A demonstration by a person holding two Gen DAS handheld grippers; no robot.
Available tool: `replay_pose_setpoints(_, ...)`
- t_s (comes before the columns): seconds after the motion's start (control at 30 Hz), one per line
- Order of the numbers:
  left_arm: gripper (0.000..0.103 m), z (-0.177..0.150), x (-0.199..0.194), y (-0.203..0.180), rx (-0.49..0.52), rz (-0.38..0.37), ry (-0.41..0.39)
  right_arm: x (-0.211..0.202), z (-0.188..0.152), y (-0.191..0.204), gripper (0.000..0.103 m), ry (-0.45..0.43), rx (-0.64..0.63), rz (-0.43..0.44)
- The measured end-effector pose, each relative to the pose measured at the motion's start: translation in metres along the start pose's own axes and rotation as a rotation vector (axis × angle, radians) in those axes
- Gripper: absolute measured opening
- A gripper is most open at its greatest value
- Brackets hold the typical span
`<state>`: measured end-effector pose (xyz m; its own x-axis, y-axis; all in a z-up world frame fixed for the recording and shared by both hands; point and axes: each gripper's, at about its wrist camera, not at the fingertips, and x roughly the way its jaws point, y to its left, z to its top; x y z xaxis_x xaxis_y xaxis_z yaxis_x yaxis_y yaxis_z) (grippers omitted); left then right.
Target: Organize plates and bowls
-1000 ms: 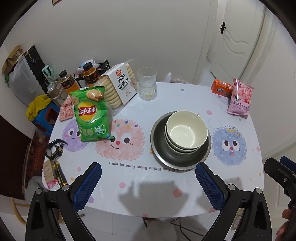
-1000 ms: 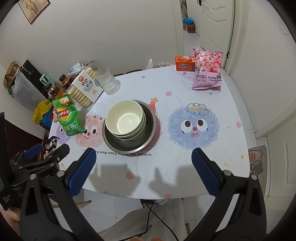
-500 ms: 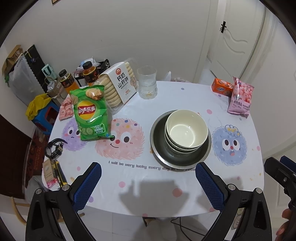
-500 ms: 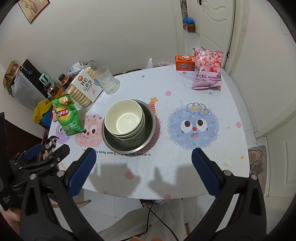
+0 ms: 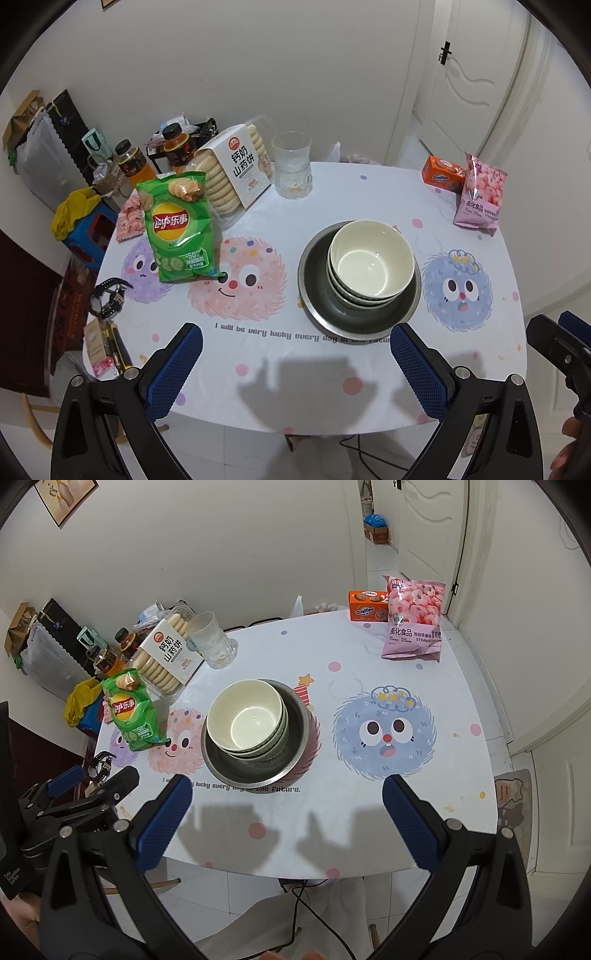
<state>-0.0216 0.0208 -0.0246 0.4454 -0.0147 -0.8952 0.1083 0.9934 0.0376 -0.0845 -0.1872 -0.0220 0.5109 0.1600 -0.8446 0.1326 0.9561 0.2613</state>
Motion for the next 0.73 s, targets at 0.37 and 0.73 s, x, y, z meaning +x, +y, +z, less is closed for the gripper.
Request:
replay_pose_setpoints(0.37, 0.103, 0.0041, 0.0031, 0.0009, 0.009, -0.006, 0.002, 0.0015, 0.0019, 0.0006, 0.103, 0.003, 0.000, 0.001)
replay_pose_setpoints(0.73, 0.103, 0.0098, -0.0023, 0.0006, 0.010, -0.018, -0.066, 0.0036, 0.0016, -0.0009, 0.103, 0.007, 0.001, -0.002)
